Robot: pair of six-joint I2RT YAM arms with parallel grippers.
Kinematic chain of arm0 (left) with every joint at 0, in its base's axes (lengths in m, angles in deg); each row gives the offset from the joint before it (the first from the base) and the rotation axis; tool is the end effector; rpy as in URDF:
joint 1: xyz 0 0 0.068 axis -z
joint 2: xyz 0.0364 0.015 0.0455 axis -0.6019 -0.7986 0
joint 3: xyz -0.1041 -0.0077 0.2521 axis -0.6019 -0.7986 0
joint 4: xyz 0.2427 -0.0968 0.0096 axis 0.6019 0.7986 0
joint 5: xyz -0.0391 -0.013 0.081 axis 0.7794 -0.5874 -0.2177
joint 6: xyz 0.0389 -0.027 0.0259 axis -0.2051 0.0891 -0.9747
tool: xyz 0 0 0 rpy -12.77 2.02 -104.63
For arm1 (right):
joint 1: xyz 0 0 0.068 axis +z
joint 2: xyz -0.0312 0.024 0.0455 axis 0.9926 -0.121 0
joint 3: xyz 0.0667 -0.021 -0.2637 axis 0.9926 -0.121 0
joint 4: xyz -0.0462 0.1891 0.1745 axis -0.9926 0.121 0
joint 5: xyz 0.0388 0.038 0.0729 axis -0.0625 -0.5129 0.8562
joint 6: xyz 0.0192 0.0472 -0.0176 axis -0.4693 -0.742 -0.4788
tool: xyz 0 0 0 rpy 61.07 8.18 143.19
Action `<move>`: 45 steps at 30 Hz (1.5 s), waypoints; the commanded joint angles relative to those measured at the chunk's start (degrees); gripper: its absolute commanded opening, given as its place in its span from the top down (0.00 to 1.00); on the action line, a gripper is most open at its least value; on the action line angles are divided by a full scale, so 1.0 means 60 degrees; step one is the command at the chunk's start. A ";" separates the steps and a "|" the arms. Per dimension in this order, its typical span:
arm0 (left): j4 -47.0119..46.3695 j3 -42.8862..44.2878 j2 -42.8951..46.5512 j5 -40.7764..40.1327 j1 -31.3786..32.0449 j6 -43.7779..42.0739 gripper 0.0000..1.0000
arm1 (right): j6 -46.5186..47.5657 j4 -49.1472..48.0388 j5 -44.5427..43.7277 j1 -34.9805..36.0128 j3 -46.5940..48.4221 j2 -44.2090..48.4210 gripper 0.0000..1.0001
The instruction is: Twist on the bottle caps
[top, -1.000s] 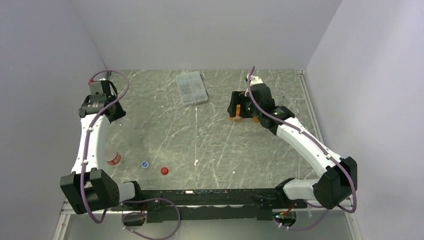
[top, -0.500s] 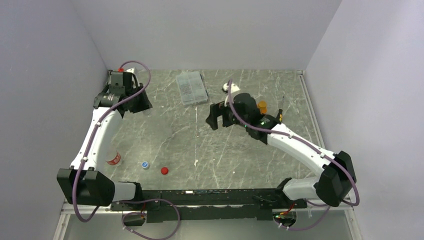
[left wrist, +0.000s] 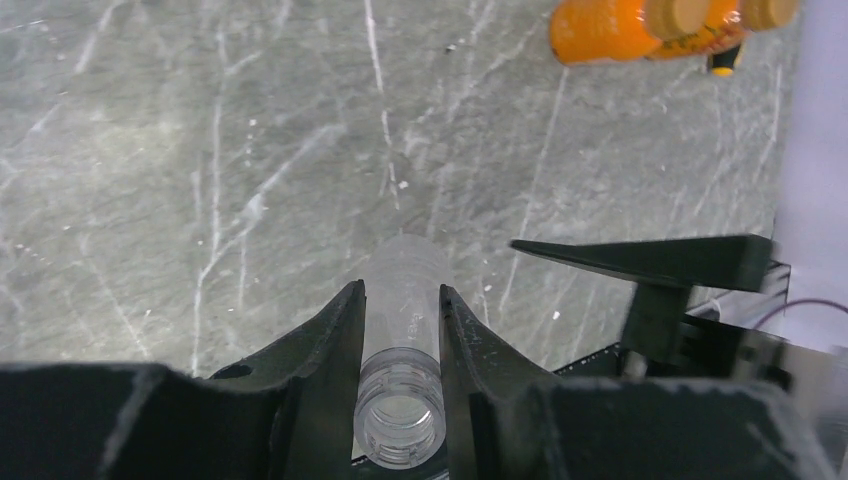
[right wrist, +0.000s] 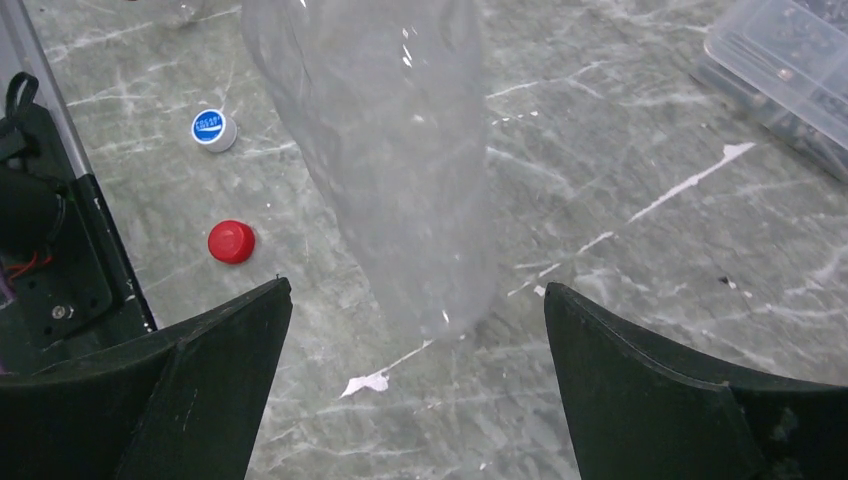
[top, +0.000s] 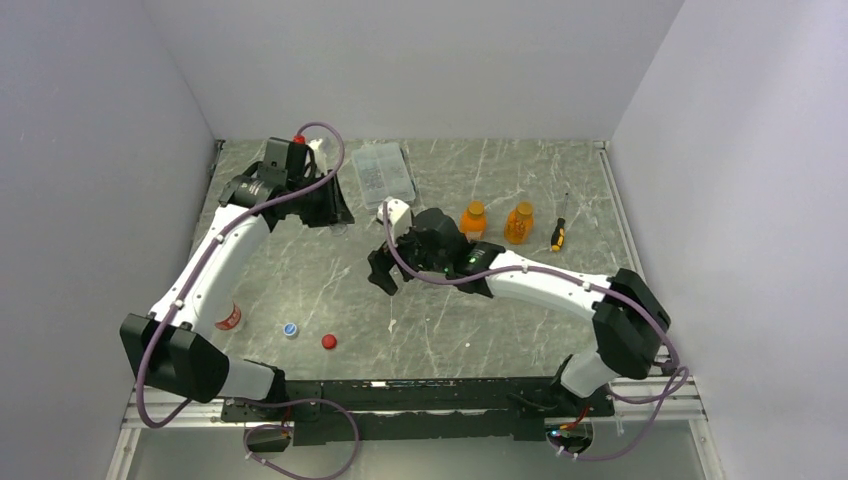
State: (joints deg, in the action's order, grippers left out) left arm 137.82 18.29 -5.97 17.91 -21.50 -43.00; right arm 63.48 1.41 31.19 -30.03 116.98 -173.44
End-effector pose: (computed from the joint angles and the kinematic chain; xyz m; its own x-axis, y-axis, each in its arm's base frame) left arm 0.2719 -0.0850 0.3549 -0.8286 -0.1897 -0.5268 0.0852 0.8873 -0.4534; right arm 0.2037 0.2799 0.2724 -0.3371 -0.3216 -0.8848 -0.8504 0.5073 0.1396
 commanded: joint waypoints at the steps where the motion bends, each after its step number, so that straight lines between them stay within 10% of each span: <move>1: -0.0019 0.0523 -0.0062 0.0489 0.0416 0.0068 1.00 | 0.0469 -0.0557 0.0148 0.0219 0.0891 -0.0338 0.00; 11: -0.0401 0.0394 -0.0085 0.0809 0.0989 0.0170 1.00 | -0.0132 -0.0434 0.0006 0.0334 0.1828 -0.1298 0.03; 17: -0.0593 0.0302 0.0043 0.0835 0.1092 0.0141 0.97 | -0.0736 -0.0104 -0.0433 0.0260 0.2084 -0.1360 0.45; 22: -0.0857 0.0292 0.0685 -0.0254 0.1092 0.0077 0.20 | -0.1807 0.0373 -0.0418 -0.0108 0.2152 -0.1036 0.67; 25: -0.1025 0.0543 0.1289 -0.1215 0.1085 -0.0189 0.02 | -0.2687 0.0276 0.0053 -0.0563 0.1914 -0.0697 0.69; 45: -0.4583 -0.2819 0.4232 0.2448 0.1225 -0.1239 0.01 | -0.6746 0.0070 0.0562 -0.2141 0.2987 0.0117 0.67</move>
State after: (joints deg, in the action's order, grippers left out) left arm 115.51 1.86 18.82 28.25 -14.79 -47.77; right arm 27.89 4.34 36.02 -43.83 130.62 -173.57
